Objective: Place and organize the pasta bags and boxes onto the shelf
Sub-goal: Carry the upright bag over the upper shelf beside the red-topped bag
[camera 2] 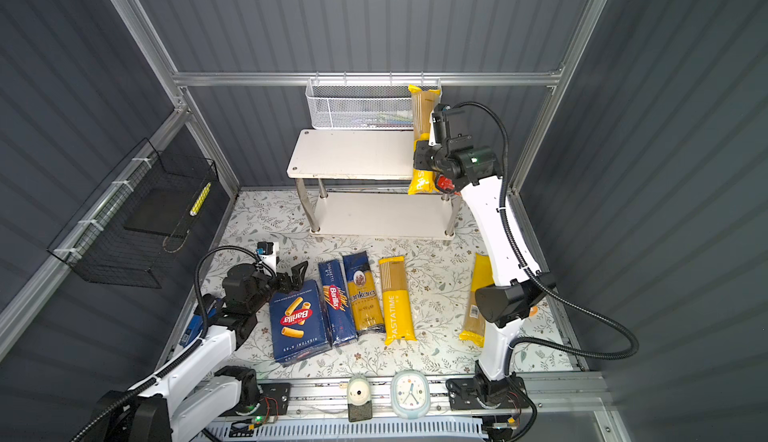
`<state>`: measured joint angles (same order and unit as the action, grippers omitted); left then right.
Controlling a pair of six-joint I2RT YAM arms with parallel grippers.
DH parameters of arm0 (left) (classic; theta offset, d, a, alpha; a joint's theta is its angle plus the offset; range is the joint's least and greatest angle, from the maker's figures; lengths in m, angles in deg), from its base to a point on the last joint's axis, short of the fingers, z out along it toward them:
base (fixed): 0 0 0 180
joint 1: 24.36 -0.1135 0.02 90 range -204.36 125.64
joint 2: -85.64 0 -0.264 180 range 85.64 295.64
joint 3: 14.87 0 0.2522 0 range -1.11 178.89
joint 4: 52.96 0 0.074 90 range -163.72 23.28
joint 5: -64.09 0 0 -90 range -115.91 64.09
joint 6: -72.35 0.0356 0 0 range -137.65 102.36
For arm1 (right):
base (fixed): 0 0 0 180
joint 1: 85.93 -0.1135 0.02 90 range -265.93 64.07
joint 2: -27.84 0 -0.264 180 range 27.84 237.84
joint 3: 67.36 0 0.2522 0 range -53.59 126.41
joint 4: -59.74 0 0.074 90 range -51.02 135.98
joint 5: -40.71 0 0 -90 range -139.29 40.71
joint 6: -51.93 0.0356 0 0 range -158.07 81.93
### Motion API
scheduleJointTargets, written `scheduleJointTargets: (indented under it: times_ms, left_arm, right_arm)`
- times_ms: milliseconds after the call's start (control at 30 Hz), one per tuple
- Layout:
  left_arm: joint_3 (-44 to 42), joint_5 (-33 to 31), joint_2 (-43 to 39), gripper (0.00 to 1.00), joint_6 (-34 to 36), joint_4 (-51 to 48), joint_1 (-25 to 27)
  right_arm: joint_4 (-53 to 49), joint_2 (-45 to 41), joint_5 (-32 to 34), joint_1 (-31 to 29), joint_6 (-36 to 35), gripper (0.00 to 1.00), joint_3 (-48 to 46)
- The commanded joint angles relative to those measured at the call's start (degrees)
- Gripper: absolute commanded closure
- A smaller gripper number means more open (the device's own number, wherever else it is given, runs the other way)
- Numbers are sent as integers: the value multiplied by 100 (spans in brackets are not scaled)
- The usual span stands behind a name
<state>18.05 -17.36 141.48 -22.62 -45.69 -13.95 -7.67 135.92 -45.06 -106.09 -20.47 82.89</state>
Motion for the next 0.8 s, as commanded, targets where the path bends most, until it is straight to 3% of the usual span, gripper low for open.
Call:
scheduleJointTargets:
  times_ms: [0, 767]
  left_arm:
    - [-21, -47, -8, 0, -31, 80, -4]
    - [-11, -43, 24, 0, -21, 77, -4]
  right_arm:
    - [649, 18, 29, 62, 27, 86, 127]
    - [1155, -199, -71, 67, 210, 67, -481]
